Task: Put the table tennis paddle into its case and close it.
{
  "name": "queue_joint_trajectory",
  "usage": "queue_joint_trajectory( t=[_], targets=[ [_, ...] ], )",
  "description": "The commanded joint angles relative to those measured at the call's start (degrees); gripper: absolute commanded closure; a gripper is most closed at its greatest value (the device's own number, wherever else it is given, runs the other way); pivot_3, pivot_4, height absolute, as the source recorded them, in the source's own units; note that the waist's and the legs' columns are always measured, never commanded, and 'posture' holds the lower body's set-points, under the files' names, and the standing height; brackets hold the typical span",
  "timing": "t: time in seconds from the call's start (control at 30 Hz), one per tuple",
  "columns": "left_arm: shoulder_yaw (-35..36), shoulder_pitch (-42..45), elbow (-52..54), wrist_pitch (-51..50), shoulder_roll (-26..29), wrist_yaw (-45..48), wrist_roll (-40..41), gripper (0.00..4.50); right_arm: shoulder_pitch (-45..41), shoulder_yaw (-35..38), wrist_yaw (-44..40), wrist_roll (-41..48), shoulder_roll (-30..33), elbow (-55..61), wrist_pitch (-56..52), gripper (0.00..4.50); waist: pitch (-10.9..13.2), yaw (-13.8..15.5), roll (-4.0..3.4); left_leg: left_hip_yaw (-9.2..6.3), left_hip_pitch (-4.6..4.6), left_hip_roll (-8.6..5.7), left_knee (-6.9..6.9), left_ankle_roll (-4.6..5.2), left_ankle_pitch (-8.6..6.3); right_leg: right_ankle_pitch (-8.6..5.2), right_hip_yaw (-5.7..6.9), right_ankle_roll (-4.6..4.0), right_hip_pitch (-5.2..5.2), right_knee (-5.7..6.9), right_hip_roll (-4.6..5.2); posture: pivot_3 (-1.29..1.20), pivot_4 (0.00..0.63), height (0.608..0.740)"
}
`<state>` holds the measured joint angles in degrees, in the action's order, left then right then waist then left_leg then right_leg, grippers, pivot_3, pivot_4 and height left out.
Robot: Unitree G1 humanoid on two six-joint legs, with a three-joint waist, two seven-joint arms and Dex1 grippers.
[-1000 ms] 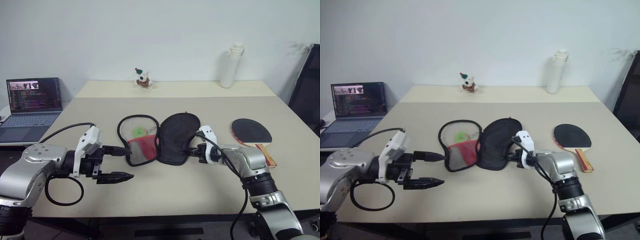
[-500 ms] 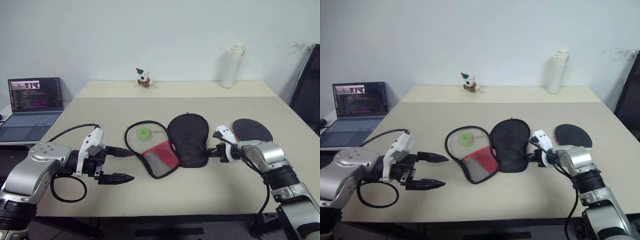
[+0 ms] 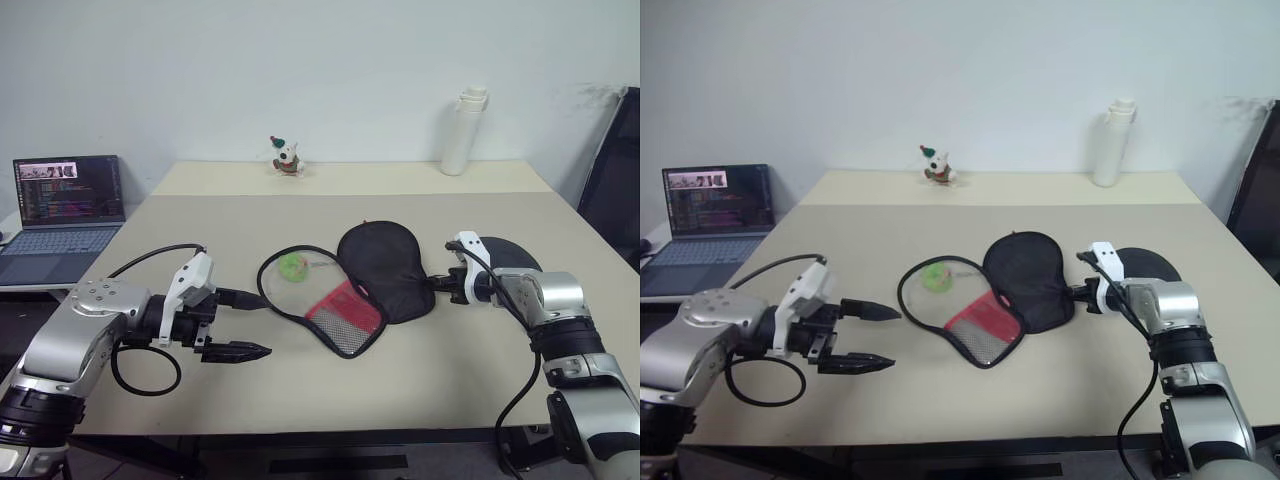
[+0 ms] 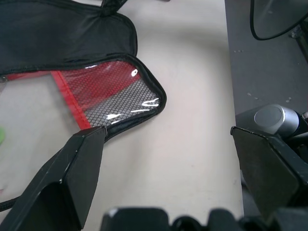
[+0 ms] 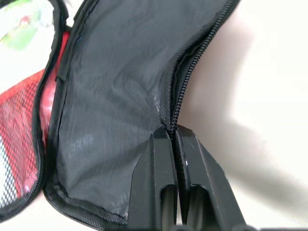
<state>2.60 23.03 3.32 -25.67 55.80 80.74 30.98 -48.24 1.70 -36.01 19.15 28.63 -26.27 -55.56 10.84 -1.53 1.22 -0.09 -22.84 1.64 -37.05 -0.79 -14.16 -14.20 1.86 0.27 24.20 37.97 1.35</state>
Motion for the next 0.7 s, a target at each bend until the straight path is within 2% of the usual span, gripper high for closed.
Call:
queue_joint_trajectory(
  t=[0.03, 0.3, 0.4, 0.57, 0.7],
  targets=[
    [0.09, 1.31, -0.19, 0.99, -0.33, 0.84, -0.30, 0.00, -0.58, 2.50, 0.88, 0.61, -0.09, 1.34, 0.44, 4.42, 0.00, 0.00, 0.00, 0.02, 0.00, 0.00, 0.00, 0.00, 0.00, 0.00, -0.02, 0.00, 0.00, 0.01, 0.00, 0.00, 0.150, 0.740],
    [0.18, 1.59, -0.38, 0.86, -0.74, 0.97, -0.62, 0.00, 3.42, -0.58, -0.97, 0.37, 0.24, 6.76, -2.09, 4.42, 0.00, 0.00, 0.00, 0.03, 0.01, 0.01, 0.00, 0.00, 0.00, 0.00, -0.04, 0.00, 0.01, 0.01, 0.00, 0.00, 0.150, 0.740],
    [0.23, 1.53, -0.44, 0.96, -0.69, 0.95, -0.74, 0.00, 4.15, -1.22, -0.63, -0.32, 0.55, 7.60, -1.62, 3.83, 0.00, -0.01, 0.00, 0.04, 0.02, 0.00, -0.01, 0.00, 0.00, 0.00, -0.05, 0.01, 0.01, 0.04, 0.00, 0.00, 0.150, 0.740],
    [0.51, 1.60, -0.57, 1.12, -0.89, 0.50, -0.85, 0.00, 2.89, -1.34, -0.31, -0.98, 0.16, 6.29, 0.48, 2.23, 0.00, -0.01, 0.00, 0.04, 0.03, 0.01, -0.01, 0.00, 0.00, -0.01, -0.05, 0.01, 0.01, 0.03, -0.04, 0.00, 0.150, 0.740],
    [0.49, 1.63, -0.36, 1.04, -1.14, 0.15, -0.79, 0.00, -0.31, 0.58, 1.76, -1.65, -2.04, 0.99, 5.07, 2.23, 0.00, -0.12, 0.00, 0.07, 0.05, 0.00, -0.02, 0.00, 0.00, 0.00, -0.08, 0.00, 0.01, 0.04, -0.05, 0.00, 0.150, 0.740]
  ],
)
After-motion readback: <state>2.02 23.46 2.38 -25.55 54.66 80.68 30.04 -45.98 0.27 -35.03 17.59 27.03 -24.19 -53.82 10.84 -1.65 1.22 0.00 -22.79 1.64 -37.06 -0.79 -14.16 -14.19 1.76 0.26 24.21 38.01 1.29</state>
